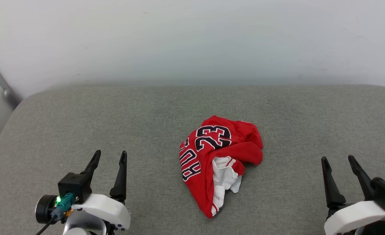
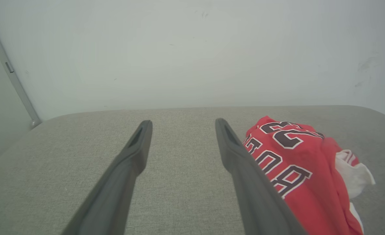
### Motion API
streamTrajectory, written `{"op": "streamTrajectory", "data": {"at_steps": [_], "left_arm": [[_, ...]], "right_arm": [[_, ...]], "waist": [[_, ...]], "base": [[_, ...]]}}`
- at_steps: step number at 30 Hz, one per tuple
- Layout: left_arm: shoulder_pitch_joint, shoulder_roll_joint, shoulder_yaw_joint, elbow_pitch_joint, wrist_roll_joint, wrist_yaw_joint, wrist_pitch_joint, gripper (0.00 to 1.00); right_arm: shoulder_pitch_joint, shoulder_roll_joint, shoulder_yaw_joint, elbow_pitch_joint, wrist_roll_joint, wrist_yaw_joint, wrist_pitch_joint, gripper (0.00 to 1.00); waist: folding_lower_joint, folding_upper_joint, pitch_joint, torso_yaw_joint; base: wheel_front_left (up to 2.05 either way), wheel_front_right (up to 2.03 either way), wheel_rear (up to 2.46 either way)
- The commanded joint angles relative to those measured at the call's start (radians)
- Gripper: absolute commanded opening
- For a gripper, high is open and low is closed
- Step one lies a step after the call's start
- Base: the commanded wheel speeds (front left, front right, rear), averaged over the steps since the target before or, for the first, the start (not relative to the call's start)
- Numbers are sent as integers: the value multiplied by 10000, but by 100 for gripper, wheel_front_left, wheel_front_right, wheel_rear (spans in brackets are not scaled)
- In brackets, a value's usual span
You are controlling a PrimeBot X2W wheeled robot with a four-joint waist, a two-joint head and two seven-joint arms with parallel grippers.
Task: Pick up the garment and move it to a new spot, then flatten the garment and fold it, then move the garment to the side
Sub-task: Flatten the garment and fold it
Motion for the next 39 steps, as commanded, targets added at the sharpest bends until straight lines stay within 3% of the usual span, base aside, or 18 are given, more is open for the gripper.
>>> {"op": "streamTrajectory", "data": {"at_steps": [1,5,9,18,24,29,30,31,32,33,39], "left_arm": [[15,21,21,-64,-49,60,-23,100],[26,-35,42,-129,-75,106,-176,100],[24,-138,-57,-187,-3,147,-289,100],[-504,-431,-337,-44,-1,-6,-478,100],[-786,-552,-490,156,33,-139,-609,100],[-938,-598,-516,253,31,-165,-688,100],[-931,-594,-508,262,41,-153,-721,100],[-931,-594,-508,262,41,-153,-721,100],[-938,-585,-489,272,39,-139,-725,100],[-951,-575,-467,280,30,-132,-744,100],[-868,-512,-416,329,15,-42,-817,100]], "right_arm": [[132,6,-135,39,-13,-7,98,100],[112,9,-218,140,-305,-7,773,100],[-268,-98,155,441,-280,-5,2201,100],[-1642,-946,2737,931,1488,-7,5493,100],[-2513,-1336,3791,1484,2127,-5,6136,100],[-2950,-1461,4025,1941,2322,-5,6090,100],[-3023,-1450,4013,2000,2359,-5,6034,65],[-3023,-1450,4013,2000,2359,-5,6034,65],[-3092,-1446,4017,2060,2376,-7,6005,11],[-3153,-1471,4031,2104,2389,-5,5967,0],[-3266,-1603,3980,1820,2487,-7,5716,0]], "waist": [[0,0,25,6],[0,0,130,111],[0,0,287,361],[0,0,826,1194],[0,0,1094,1709],[0,0,1298,1900],[0,0,1322,1903],[0,0,1322,1903],[0,0,1353,1891],[0,0,1378,1872],[0,0,1326,1558]], "base": [[0,0,0],[0,0,0],[0,0,0],[0,0,0],[0,0,0],[0,0,0],[0,0,0],[0,0,0],[0,0,0],[0,0,0],[0,0,0]]}}
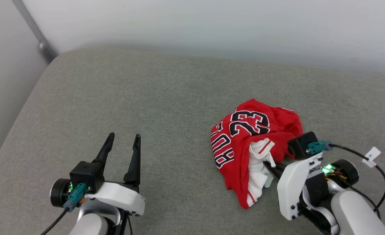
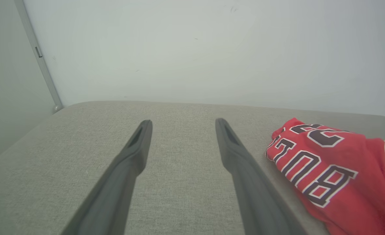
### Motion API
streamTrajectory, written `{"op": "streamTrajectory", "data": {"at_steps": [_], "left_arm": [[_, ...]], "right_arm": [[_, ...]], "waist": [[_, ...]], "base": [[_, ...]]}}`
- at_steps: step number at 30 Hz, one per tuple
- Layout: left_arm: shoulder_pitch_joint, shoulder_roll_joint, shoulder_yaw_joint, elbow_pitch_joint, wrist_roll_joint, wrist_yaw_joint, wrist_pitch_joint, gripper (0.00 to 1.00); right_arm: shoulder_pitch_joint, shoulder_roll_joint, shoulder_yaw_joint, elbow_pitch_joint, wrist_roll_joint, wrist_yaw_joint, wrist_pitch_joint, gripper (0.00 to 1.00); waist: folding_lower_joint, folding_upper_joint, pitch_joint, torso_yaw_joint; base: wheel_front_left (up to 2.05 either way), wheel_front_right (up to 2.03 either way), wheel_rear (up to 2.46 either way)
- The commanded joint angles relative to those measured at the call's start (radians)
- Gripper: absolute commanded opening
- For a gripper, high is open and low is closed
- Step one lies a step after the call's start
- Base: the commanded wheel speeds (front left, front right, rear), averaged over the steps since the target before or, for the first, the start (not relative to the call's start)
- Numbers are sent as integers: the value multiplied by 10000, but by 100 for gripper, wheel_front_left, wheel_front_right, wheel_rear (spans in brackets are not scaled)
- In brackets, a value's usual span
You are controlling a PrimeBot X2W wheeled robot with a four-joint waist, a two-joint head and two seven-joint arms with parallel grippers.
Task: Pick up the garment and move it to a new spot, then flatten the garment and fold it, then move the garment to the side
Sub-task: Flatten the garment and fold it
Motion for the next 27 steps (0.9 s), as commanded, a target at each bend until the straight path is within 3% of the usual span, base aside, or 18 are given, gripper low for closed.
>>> {"op": "streamTrajectory", "data": {"at_steps": [1,8,14,21,25,26,27], "left_arm": [[36,47,0,12,-2,45,-58,100],[145,90,-21,-50,-33,101,-41,100],[127,90,-70,-125,-37,165,16,100],[30,126,-104,-97,-71,138,12,100],[22,177,-109,-97,-77,165,44,100],[23,188,-103,-98,-79,175,44,100],[29,207,-95,-96,-87,192,49,100]], "right_arm": [[-130,-81,-55,-187,32,-5,-105,0],[115,-235,-1118,-1234,-319,-5,-268,0],[869,329,-3552,-1616,-463,-5,-74,0],[2037,1343,-6988,-516,-326,-3,-51,0],[2294,1523,-8096,405,-401,-3,-275,0],[2345,1541,-8161,650,-504,-3,-457,27],[2345,1556,-8188,854,-564,-5,-633,100]], "waist": [[0,0,-67,-166],[0,0,-251,-808],[0,0,-259,-1298],[0,0,-185,-1506],[0,0,-129,-1554],[0,0,-115,-1565],[0,0,-104,-1575]], "base": [[0,0,0],[0,0,0],[0,0,0],[0,0,0],[0,0,0],[0,0,0],[0,0,0]]}}
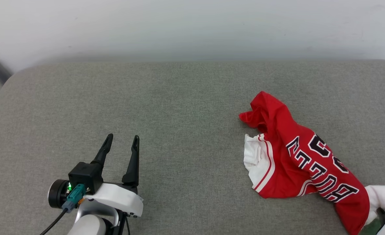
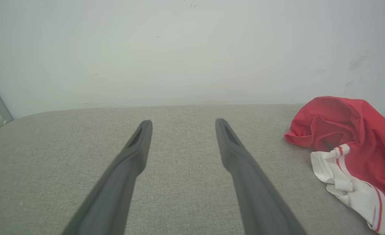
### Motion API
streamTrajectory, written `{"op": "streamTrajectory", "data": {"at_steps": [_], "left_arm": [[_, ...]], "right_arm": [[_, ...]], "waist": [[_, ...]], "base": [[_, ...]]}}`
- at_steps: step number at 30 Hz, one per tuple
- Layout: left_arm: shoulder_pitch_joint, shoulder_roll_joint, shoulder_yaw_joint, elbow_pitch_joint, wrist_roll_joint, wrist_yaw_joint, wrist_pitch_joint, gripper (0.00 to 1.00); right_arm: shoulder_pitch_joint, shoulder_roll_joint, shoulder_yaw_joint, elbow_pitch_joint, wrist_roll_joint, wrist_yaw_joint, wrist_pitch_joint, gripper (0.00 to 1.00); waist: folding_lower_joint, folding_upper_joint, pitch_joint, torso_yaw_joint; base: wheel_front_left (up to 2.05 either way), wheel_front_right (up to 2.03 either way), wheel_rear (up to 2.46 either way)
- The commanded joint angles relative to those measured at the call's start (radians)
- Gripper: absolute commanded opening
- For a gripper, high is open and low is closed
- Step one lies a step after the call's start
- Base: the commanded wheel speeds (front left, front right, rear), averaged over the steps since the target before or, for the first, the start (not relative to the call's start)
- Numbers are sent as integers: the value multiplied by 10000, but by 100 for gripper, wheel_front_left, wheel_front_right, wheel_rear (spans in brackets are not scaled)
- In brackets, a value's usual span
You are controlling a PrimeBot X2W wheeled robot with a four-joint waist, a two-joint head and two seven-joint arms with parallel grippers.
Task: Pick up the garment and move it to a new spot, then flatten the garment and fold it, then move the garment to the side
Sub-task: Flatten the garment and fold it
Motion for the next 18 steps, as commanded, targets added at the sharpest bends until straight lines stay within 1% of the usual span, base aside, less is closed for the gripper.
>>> {"op": "streamTrajectory", "data": {"at_steps": [1,3,6,8,11,14,18], "left_arm": [[-19,43,26,8,-22,55,6,100],[35,93,55,11,-30,86,17,100],[112,166,77,-4,-42,157,40,100],[107,195,56,-22,-40,159,71,100],[135,222,24,-24,-50,148,76,100],[219,243,-4,10,-65,179,126,100],[387,272,-22,12,-112,228,162,100]], "right_arm": [[12,48,-11,193,-169,-7,-403,100],[-222,40,-6,362,-121,-5,-1076,100],[-502,45,-183,332,-384,-5,-2197,100],[-694,46,-347,164,-681,-7,-2947,100],[-900,52,-307,-180,-1051,-5,-3770,100],[-878,54,63,-630,-1387,-5,-4337,100],[-537,54,894,-1328,-1776,-7,-4771,100]], "waist": [[-1,-1,12,-21],[-1,-1,-4,-54],[-1,-1,-45,-74],[-1,-1,-71,-44],[-1,-1,-173,19],[-1,-1,-348,81],[-1,-1,-584,121]], "base": [[0,0,0],[0,0,0],[0,0,0],[0,0,0],[0,0,0],[0,0,0],[0,0,0]]}}
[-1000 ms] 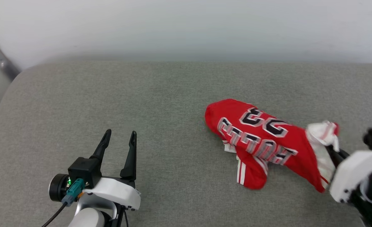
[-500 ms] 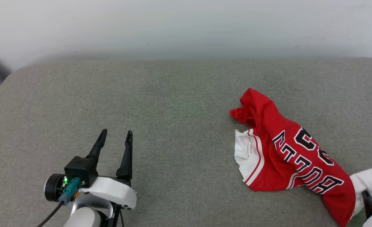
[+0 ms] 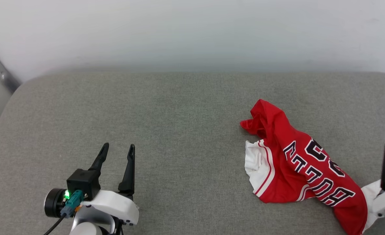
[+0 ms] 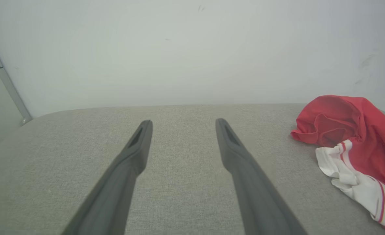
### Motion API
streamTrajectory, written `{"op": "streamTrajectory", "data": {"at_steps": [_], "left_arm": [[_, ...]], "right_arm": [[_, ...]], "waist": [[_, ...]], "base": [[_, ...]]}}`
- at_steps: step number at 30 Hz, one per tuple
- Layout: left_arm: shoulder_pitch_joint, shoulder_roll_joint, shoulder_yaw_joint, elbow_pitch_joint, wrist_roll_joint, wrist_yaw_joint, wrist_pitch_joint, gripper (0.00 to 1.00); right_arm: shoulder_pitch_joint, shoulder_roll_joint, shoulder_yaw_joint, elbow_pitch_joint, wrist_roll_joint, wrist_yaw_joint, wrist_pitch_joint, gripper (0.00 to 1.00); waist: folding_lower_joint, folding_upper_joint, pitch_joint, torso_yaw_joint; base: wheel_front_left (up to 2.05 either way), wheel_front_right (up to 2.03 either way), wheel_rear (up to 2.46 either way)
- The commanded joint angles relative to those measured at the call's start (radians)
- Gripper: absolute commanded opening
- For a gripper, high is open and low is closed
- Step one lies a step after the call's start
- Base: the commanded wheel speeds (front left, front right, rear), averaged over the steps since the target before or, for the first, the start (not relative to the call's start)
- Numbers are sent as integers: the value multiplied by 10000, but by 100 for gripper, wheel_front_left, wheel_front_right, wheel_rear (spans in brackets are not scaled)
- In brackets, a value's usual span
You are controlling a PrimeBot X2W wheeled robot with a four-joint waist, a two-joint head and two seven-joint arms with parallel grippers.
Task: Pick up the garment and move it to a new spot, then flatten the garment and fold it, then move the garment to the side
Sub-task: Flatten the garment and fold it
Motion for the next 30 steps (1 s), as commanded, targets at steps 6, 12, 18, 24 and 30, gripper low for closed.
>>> {"op": "streamTrajectory", "data": {"at_steps": [6,12,18,24,30], "left_arm": [[399,61,54,-87,-131,180,7,100],[581,161,28,-198,-157,258,118,100],[665,227,144,-214,-334,253,120,100],[202,309,36,-117,-352,94,381,100],[-1378,-69,-840,382,-519,-814,1730,100]], "right_arm": [[887,11,1647,-1134,-285,-3,-170,100],[1579,10,2706,-2094,-309,-3,-36,100],[2123,9,3401,-2749,-270,-3,-30,100],[2294,12,3838,-2908,-174,-5,69,100],[1927,9,4028,-2949,-88,-5,75,100]], "waist": [[0,-1,-417,-29],[0,-1,-614,-127],[0,-1,-713,-357],[0,-1,-649,-693],[0,-1,-158,-1187]], "base": [[0,0,0],[0,0,0],[0,0,0],[0,0,0],[0,0,0]]}}
